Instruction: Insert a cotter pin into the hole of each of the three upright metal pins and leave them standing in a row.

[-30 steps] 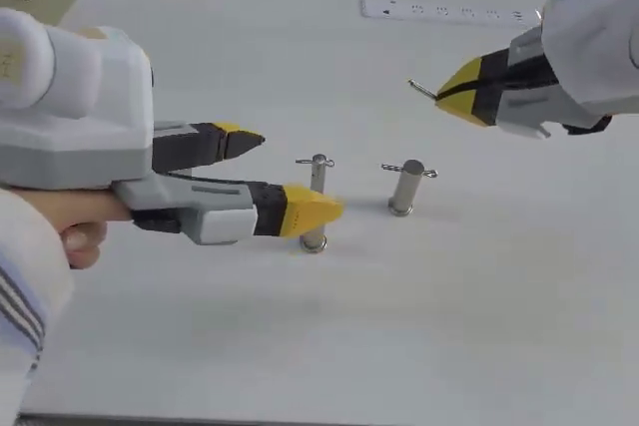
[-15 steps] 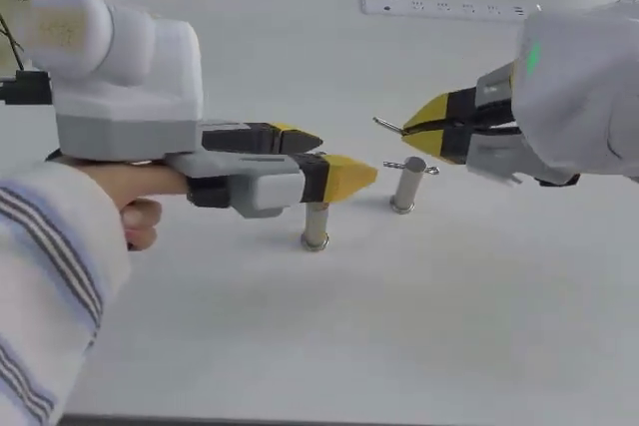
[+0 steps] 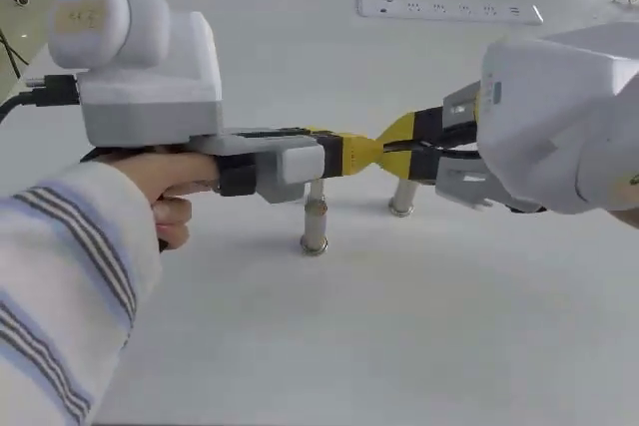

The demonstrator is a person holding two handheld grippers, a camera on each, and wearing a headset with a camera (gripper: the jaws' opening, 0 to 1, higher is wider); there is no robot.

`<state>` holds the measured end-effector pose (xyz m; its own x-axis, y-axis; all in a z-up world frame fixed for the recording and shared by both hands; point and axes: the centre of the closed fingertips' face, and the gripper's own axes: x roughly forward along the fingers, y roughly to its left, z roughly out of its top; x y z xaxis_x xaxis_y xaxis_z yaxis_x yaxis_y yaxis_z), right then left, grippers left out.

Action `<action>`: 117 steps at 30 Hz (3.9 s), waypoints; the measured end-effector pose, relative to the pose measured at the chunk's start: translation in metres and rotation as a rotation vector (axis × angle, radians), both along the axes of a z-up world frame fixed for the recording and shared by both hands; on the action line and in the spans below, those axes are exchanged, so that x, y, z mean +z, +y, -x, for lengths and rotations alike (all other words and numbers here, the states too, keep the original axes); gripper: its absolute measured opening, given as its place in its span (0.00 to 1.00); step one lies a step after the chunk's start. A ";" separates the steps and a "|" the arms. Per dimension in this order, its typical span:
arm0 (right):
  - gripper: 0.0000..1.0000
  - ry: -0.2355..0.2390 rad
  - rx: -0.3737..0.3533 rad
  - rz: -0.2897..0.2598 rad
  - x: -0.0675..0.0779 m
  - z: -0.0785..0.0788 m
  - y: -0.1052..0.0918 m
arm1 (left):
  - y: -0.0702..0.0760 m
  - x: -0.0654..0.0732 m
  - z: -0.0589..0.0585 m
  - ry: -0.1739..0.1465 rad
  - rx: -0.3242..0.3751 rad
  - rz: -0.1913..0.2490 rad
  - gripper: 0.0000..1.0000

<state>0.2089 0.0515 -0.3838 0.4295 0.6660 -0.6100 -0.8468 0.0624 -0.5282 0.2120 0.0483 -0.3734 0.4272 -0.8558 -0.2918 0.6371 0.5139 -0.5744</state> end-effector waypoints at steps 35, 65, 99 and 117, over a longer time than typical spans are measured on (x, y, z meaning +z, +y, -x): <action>0.28 0.207 -0.100 -0.084 -0.008 -0.003 -0.012 | 0.016 0.000 0.007 -0.172 -0.066 -0.136 0.00; 0.04 0.512 -0.023 -0.228 -0.002 0.036 0.000 | 0.003 0.015 0.038 -0.554 -0.383 -0.228 0.00; 0.00 0.524 -0.032 -0.216 -0.017 0.042 -0.002 | 0.025 -0.033 0.030 -0.549 -0.442 -0.426 0.24; 0.00 0.503 -0.088 -0.150 -0.053 0.026 -0.014 | 0.031 -0.056 0.022 -0.495 -0.470 -0.489 0.20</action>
<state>0.1826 0.0377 -0.4373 0.1671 0.7364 -0.6556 -0.9813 0.1886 -0.0383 0.1896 0.0789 -0.4298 0.2343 -0.8023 -0.5490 0.9670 0.2502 0.0470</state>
